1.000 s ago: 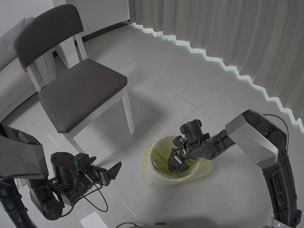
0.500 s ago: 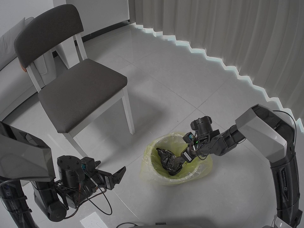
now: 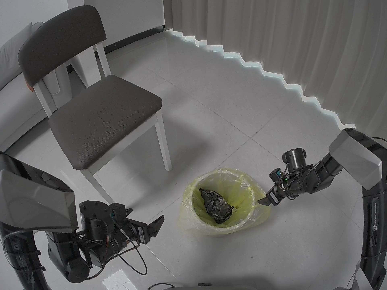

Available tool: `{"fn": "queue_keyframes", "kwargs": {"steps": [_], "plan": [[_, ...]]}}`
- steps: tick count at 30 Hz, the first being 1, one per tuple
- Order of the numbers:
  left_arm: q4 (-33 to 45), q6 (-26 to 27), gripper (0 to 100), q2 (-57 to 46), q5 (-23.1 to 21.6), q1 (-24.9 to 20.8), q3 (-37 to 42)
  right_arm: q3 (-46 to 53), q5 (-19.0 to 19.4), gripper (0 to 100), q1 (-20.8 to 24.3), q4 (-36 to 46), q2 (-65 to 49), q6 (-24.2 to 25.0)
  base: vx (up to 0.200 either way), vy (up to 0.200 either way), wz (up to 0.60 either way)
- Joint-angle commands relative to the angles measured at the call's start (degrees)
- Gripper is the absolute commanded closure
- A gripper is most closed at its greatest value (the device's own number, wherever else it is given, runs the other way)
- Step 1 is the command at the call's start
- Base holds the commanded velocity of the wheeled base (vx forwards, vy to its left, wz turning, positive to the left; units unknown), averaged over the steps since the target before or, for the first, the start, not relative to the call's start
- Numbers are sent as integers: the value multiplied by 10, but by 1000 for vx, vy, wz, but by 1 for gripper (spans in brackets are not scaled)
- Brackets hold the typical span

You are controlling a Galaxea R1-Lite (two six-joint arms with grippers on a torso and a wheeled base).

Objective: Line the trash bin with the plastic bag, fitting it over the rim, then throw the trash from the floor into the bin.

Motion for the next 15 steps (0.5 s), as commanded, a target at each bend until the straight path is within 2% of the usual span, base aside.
{"fn": "queue_keyframes", "kwargs": {"steps": [1,9,15], "plan": [[-10,0,0,10,0,0,-1,19,7,0,-18,-3,-9,-4,0,0,0],[-10,0,0,23,8,-1,-12,2,7,0,-22,-4,23,-24,0,0,0],[-10,-1,0,40,11,2,-30,-85,6,0,-19,18,88,-35,0,0,0]]}}
